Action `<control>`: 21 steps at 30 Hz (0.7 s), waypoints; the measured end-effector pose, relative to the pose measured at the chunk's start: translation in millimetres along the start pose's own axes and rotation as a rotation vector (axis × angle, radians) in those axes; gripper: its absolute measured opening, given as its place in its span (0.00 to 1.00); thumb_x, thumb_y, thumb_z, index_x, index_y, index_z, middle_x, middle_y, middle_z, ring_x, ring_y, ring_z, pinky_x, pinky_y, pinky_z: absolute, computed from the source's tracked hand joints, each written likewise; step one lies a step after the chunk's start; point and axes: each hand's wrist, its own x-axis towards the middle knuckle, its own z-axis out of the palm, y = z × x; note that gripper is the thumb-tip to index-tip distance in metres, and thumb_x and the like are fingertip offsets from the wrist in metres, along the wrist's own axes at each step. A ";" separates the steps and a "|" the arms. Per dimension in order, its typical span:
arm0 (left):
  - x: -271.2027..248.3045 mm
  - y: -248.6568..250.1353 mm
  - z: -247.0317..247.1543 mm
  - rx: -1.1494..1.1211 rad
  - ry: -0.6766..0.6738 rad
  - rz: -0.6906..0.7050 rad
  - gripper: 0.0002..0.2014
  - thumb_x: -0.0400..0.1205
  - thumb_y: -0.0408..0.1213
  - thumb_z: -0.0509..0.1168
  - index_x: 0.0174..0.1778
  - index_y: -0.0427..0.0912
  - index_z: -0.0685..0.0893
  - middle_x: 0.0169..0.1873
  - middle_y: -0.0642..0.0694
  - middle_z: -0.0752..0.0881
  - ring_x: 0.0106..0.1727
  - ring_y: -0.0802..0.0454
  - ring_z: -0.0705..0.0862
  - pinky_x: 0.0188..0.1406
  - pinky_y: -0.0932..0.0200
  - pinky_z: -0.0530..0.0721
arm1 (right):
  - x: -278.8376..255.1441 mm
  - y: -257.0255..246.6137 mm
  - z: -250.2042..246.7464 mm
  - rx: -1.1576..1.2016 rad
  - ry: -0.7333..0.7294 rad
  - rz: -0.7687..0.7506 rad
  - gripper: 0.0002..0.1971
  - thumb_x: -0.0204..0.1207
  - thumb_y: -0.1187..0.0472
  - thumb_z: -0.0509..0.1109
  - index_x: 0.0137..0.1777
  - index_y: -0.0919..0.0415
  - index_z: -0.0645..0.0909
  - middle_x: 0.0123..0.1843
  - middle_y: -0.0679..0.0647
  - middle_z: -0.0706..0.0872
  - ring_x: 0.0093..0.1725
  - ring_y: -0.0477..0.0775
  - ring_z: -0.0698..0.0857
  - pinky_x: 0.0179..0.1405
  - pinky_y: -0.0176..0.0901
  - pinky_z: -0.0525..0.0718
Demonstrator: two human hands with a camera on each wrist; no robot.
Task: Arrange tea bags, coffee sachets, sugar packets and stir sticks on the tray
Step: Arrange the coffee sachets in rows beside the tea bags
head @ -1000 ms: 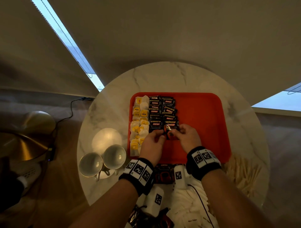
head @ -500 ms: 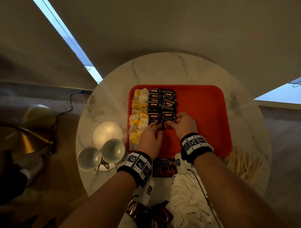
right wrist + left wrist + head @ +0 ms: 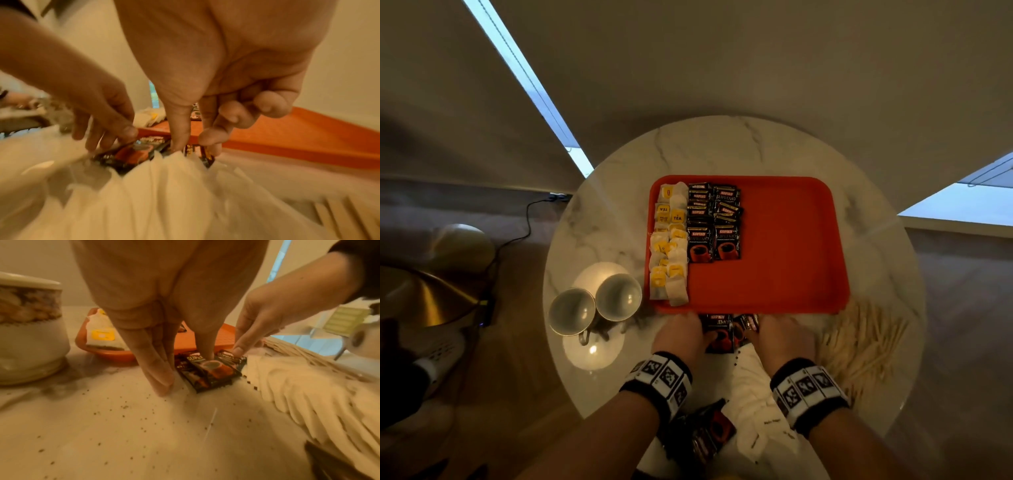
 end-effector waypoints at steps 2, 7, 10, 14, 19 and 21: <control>-3.6 6.5 6.8 0.035 0.012 -0.017 0.27 0.86 0.56 0.64 0.72 0.40 0.72 0.65 0.40 0.82 0.65 0.43 0.84 0.62 0.50 0.83 | -1.2 -2.7 6.2 -0.085 0.041 -0.042 0.18 0.83 0.40 0.66 0.54 0.54 0.85 0.50 0.51 0.89 0.51 0.54 0.87 0.49 0.46 0.83; -9.5 9.7 25.1 0.018 0.072 -0.056 0.33 0.84 0.55 0.68 0.77 0.40 0.65 0.73 0.40 0.74 0.72 0.41 0.76 0.64 0.45 0.82 | 0.9 -15.7 24.0 -0.060 0.065 -0.137 0.17 0.86 0.50 0.64 0.69 0.57 0.80 0.63 0.54 0.85 0.62 0.57 0.84 0.61 0.52 0.81; -11.1 2.2 33.1 -0.079 0.093 -0.079 0.34 0.82 0.49 0.72 0.78 0.40 0.65 0.75 0.42 0.72 0.74 0.43 0.74 0.69 0.46 0.80 | 0.0 -19.8 30.2 0.034 0.050 -0.179 0.14 0.85 0.54 0.65 0.68 0.56 0.78 0.64 0.54 0.84 0.62 0.57 0.84 0.61 0.51 0.80; -12.4 -10.7 37.6 -0.150 0.108 -0.099 0.32 0.80 0.45 0.75 0.76 0.40 0.69 0.72 0.42 0.74 0.73 0.43 0.74 0.73 0.49 0.77 | -5.0 -23.3 35.0 0.128 0.016 -0.227 0.13 0.82 0.57 0.68 0.66 0.53 0.76 0.64 0.51 0.82 0.62 0.57 0.83 0.62 0.51 0.79; -16.8 -24.2 37.7 -0.271 0.065 -0.111 0.30 0.76 0.44 0.78 0.70 0.43 0.74 0.67 0.43 0.78 0.68 0.44 0.78 0.70 0.51 0.79 | -11.8 -23.3 33.6 0.220 -0.023 -0.222 0.09 0.83 0.51 0.68 0.59 0.51 0.76 0.57 0.51 0.81 0.59 0.57 0.80 0.59 0.52 0.80; -19.0 -28.4 31.9 -0.343 0.037 -0.099 0.27 0.76 0.44 0.78 0.67 0.44 0.76 0.63 0.45 0.82 0.64 0.46 0.82 0.64 0.54 0.81 | -13.3 -23.2 29.1 0.306 -0.029 -0.217 0.04 0.83 0.52 0.68 0.53 0.48 0.75 0.51 0.49 0.83 0.54 0.55 0.82 0.54 0.52 0.82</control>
